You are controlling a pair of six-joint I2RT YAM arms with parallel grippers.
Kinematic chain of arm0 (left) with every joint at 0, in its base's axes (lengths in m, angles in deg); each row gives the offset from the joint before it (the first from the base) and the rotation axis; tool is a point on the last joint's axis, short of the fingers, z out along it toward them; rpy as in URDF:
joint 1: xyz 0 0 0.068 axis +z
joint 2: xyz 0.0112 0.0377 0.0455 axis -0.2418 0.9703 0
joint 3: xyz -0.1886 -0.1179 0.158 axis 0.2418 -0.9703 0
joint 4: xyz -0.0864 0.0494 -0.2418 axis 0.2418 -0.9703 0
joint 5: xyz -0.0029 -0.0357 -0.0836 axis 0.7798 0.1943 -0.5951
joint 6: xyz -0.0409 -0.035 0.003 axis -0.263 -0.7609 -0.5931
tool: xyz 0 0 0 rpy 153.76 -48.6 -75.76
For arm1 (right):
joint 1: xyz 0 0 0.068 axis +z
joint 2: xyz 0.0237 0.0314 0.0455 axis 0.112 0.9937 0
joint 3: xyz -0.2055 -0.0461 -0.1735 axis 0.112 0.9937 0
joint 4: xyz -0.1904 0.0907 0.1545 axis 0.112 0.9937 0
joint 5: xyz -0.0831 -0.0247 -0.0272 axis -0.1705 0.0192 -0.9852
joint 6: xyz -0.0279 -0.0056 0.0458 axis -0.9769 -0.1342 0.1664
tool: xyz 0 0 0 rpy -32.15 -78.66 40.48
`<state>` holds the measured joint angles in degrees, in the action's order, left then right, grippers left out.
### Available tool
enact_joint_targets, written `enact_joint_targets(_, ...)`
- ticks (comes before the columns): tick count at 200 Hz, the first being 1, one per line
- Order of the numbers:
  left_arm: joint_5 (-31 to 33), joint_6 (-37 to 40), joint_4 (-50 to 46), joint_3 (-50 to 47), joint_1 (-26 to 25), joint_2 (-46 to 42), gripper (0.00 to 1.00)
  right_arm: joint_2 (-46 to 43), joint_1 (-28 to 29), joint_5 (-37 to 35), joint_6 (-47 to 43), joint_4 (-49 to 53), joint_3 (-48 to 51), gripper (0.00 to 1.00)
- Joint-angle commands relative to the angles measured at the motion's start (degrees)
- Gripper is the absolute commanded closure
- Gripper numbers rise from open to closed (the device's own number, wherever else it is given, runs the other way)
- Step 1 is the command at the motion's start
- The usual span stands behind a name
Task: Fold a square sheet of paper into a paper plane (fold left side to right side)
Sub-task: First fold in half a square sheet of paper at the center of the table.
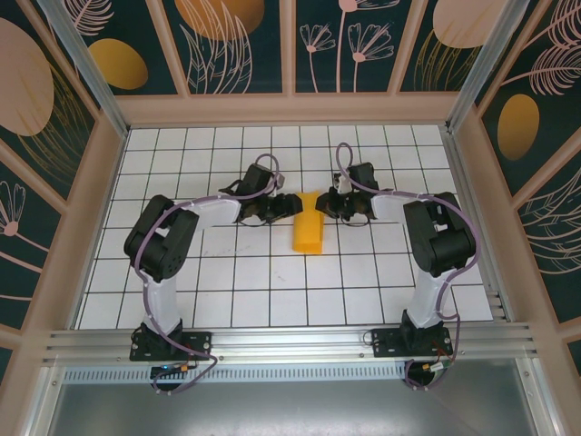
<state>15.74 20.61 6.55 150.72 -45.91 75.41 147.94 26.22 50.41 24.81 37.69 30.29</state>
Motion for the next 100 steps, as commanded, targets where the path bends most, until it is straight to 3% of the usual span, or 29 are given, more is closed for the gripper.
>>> enact_joint_targets(1,3.15,1.34,-5.02,3.0,-1.08,2.34,0.37,-2.36,-0.27,-0.94,-1.31,1.29,1.24,0.89)
enact_joint_targets(61,4.52,1.63,-7.06,4.28,-1.92,4.53,0.4,-2.71,-0.25,-1.08,-1.94,1.72,1.86,0.85)
enact_joint_targets(100,6.93,2.94,-9.79,5.7,-3.01,6.19,0.41,-4.75,-1.01,-3.59,-4.21,4.47,1.5,0.66)
